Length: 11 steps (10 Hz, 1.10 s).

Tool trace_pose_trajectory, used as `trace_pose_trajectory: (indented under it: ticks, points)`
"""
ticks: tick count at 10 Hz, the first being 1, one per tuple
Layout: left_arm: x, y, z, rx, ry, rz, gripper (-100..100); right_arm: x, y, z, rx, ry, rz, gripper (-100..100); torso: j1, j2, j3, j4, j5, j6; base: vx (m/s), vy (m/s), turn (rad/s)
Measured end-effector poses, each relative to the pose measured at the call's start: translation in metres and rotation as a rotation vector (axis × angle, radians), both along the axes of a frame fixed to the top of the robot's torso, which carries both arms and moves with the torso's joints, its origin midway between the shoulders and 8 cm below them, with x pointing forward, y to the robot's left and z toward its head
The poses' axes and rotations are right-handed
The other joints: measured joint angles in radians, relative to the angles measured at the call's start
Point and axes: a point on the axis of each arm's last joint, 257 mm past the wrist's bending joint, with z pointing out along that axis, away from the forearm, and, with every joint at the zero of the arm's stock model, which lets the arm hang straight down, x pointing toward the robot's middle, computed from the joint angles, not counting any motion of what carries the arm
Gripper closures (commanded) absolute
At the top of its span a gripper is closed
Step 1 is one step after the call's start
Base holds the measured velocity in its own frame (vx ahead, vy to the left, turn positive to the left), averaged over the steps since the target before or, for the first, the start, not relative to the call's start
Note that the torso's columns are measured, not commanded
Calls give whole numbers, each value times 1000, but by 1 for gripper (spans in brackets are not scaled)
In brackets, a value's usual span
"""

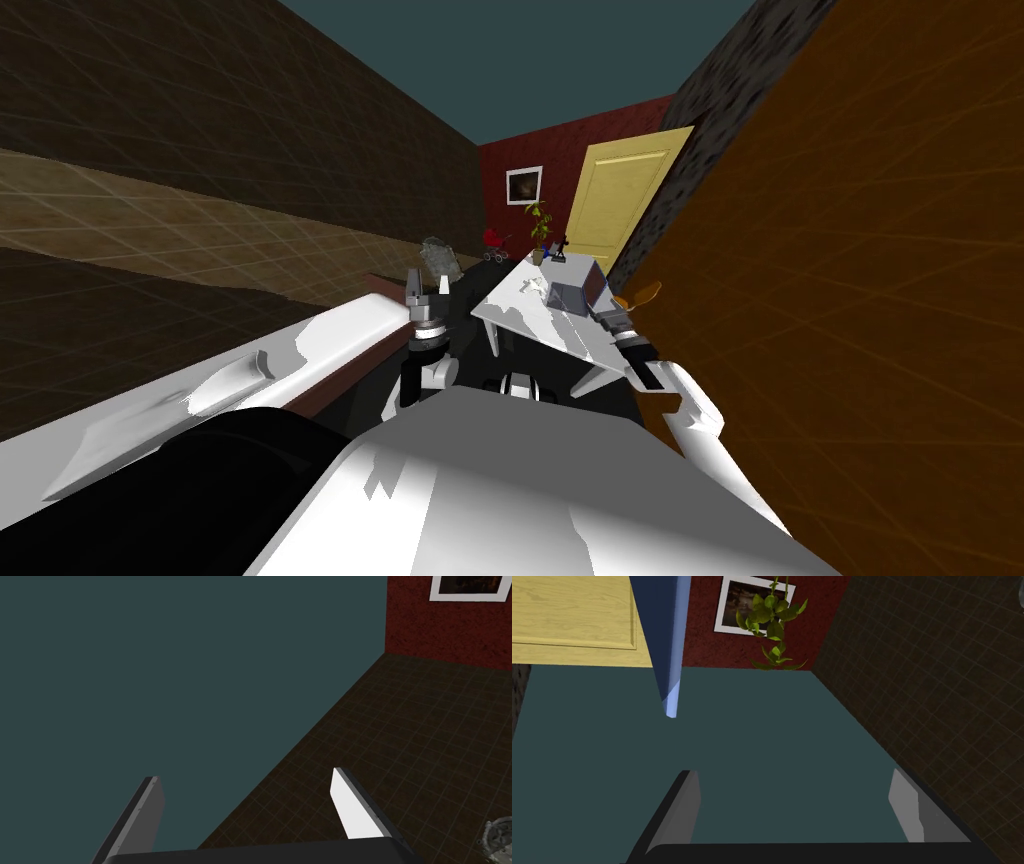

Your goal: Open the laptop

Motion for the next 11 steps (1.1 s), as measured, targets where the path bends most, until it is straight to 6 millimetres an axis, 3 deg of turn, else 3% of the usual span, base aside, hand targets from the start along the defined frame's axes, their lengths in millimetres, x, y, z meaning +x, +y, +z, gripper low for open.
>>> trace_pose_trajectory:
  ticks: [5, 11]
  points:
    - [0, 0, 0, 0, 0, 0, 0, 25, -78, -13, -343, 47, -168, -100, -1, 0, 0, 0, 0, 0, 20, 39, 99]
    - [0, 0, 0, 0, 0, 0, 0, 38, -143, -8, -625, 82, -315, -100, -1, 0, 0, 0, 0, 0, 15, 24, 65]
